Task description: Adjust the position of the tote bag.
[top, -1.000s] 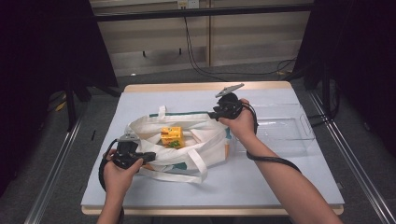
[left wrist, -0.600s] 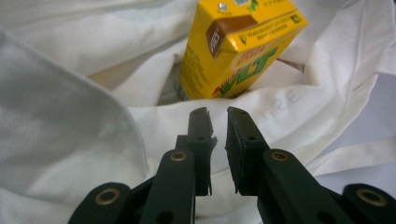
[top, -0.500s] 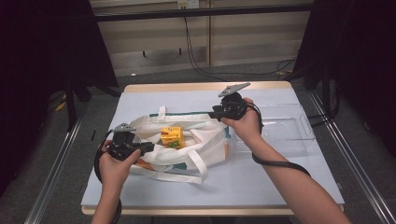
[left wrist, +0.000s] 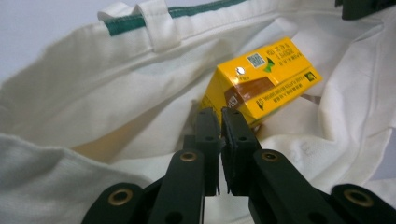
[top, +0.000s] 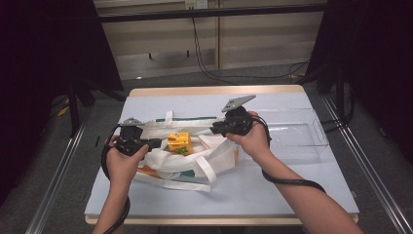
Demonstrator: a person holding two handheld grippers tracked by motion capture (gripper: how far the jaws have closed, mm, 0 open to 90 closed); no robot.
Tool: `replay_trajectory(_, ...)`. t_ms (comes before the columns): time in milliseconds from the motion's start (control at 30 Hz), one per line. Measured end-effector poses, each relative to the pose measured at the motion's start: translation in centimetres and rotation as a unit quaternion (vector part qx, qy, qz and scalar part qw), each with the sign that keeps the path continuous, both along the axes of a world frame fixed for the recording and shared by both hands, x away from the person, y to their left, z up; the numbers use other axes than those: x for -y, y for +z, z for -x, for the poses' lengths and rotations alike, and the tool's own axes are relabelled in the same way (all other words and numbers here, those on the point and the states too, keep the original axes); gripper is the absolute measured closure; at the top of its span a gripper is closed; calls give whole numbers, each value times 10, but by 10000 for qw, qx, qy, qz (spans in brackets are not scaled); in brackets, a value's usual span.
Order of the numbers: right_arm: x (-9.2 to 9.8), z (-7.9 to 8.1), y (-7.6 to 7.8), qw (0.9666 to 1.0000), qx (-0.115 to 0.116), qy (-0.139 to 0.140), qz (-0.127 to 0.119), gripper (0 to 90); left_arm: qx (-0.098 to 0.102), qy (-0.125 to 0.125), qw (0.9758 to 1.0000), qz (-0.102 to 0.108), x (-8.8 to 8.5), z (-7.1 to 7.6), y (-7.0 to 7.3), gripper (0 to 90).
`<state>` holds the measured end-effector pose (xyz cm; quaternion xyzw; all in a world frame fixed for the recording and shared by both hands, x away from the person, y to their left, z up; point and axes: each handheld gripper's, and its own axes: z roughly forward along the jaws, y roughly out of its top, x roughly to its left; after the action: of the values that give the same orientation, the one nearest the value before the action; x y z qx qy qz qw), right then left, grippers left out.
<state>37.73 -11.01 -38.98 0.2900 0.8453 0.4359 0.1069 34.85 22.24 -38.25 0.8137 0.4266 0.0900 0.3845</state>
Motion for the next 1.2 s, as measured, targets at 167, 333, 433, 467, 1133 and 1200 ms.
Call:
replay_trajectory(167, -8, 4, -5, 9999, -81, 98, 2, 766, 1, 46, 10000, -30, 1, -9, -1, 887)
replay_trajectory(333, -15, 8, -10, 9996, -158, 221, 41, 812, 13, 88, 10000, -19, 4, -14, -2, 900)
replay_trajectory(433, -17, 10, -12, 9995, -179, 261, 62, 834, -42, 30, 10000, -70, 5, -17, -3, 900)
replay_trajectory(467, -17, 10, -13, 9994, -216, 283, 41, 844, -12, 95, 9999, -52, 6, -18, -4, 900)
replay_trajectory(1133, -19, 26, -26, 9979, -386, 524, -23, 874, -48, 164, 9998, -49, 12, -30, -9, 900)
replay_trajectory(1200, -18, 27, -27, 9978, -373, 538, -41, 874, -79, 21, 9998, -182, 11, -32, -10, 900)
